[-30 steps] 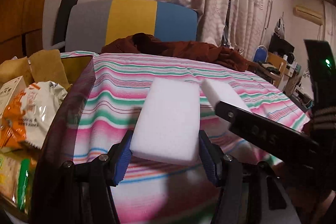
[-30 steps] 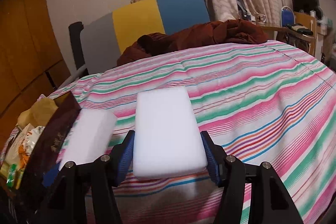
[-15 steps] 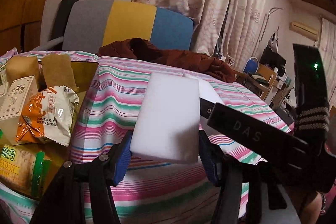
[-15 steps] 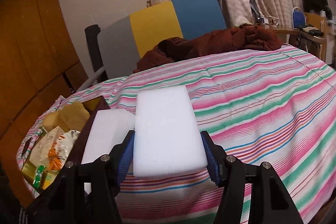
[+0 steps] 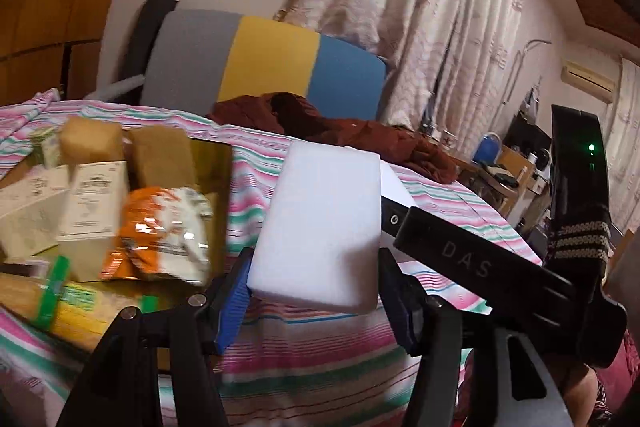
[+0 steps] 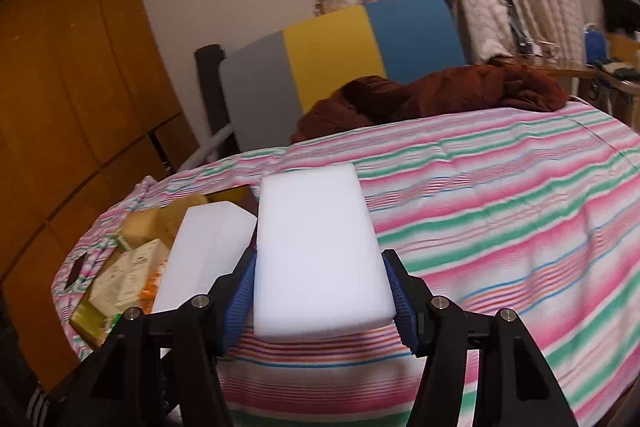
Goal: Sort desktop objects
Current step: 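Carry both held sponges over the gold tray and lower them, then open both tools to release the sponges onto the tray items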
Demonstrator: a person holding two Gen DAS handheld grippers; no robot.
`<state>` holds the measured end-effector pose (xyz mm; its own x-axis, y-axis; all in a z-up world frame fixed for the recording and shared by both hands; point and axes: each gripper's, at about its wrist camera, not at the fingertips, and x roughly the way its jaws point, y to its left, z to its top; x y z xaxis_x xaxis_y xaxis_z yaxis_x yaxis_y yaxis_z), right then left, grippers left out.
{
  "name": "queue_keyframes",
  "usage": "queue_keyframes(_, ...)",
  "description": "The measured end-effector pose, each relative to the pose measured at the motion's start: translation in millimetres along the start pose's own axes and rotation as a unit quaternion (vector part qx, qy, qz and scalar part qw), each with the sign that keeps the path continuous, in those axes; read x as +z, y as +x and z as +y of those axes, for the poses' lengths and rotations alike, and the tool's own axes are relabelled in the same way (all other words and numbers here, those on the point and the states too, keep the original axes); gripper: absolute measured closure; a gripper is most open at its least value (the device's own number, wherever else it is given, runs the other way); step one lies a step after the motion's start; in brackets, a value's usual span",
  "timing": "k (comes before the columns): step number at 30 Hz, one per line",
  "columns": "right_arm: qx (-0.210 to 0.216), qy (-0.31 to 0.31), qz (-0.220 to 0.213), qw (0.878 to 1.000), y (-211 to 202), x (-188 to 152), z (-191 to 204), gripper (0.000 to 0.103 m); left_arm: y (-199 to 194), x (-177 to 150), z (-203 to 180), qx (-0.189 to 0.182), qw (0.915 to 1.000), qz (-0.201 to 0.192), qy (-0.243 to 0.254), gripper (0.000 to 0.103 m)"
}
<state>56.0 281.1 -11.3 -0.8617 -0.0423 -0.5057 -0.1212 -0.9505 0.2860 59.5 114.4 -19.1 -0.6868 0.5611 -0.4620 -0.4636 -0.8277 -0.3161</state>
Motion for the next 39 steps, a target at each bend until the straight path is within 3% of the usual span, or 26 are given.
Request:
queue_keyframes(14, 0.093, -0.043, 0.046, 0.994, 39.5, -2.1, 92.1, 0.041, -35.2, 5.9, 106.5, 0.085, 0.9909, -0.011, -0.104, 0.042)
queue_keyframes(22, 0.116, -0.067, 0.07, 0.989, 59.5, -5.2, 135.7, 0.041, -46.1, 16.7, 155.2, 0.129, 0.9817, -0.019, -0.139, 0.042)
queue_keyframes(25, 0.122, -0.072, 0.077, 0.987, 68.2, -5.3, 148.5, 0.041, -41.3, 21.3, 171.5, 0.146, 0.979, -0.002, -0.142, 0.042)
queue_keyframes(31, 0.126, -0.069, 0.105, 0.984, 91.0, -7.7, 172.2, 0.039, -27.5, 30.3, 200.8, 0.147, 0.9753, 0.037, -0.161, 0.041)
queue_keyframes(33, 0.137, -0.059, 0.111, 0.983, 95.2, -8.5, 177.3, 0.039, -30.4, 30.4, 203.9, 0.158, 0.9737, 0.034, -0.16, 0.041)
queue_keyframes(39, 0.141, -0.049, 0.098, 0.984, 85.2, -10.1, 169.9, 0.033, -30.7, 28.3, 206.6, 0.15, 0.9746, 0.05, -0.159, 0.041)
